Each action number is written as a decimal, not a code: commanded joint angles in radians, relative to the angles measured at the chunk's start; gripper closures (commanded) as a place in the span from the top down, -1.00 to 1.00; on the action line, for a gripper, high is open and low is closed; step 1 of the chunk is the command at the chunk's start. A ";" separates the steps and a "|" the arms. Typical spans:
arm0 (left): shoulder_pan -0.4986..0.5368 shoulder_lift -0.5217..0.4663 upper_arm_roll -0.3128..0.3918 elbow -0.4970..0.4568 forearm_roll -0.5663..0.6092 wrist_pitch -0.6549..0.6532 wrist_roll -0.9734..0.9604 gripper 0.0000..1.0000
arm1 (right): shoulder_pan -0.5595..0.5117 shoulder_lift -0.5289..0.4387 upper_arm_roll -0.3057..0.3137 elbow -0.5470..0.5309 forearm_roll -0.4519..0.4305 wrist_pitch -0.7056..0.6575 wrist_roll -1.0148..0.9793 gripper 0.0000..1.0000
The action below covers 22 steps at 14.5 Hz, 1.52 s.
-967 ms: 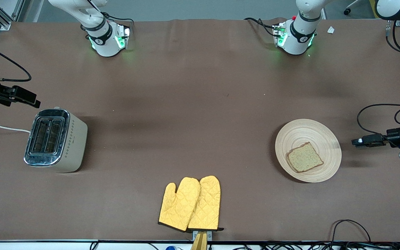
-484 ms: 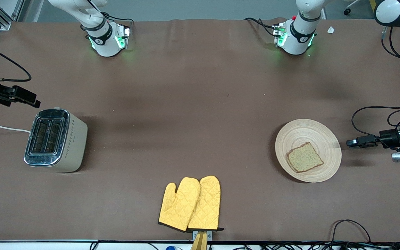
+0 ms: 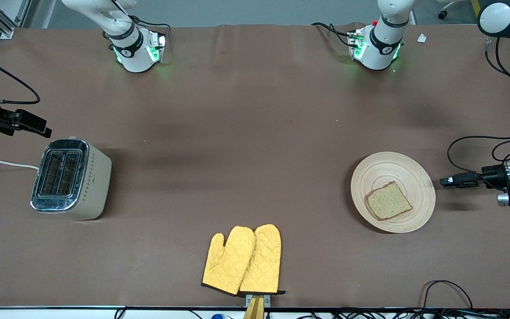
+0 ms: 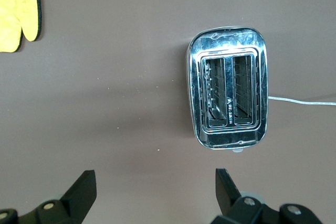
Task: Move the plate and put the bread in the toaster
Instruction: 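Reach the left gripper toward the rim of the wooden plate, then push the plate toward the table center with the left gripper while the right gripper approaches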
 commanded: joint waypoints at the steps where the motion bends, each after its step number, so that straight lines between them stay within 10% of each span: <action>1: 0.001 0.028 -0.007 0.017 -0.019 -0.001 0.020 0.30 | -0.009 -0.012 0.003 -0.013 0.013 0.001 -0.009 1.00; 13: -0.013 0.053 -0.030 0.019 -0.020 -0.001 0.019 -0.13 | -0.008 -0.012 0.003 -0.013 0.013 0.001 -0.009 1.00; 22: -0.008 0.071 -0.070 0.019 -0.020 -0.001 0.060 -1.00 | -0.008 0.000 0.003 -0.013 0.014 0.022 -0.011 1.00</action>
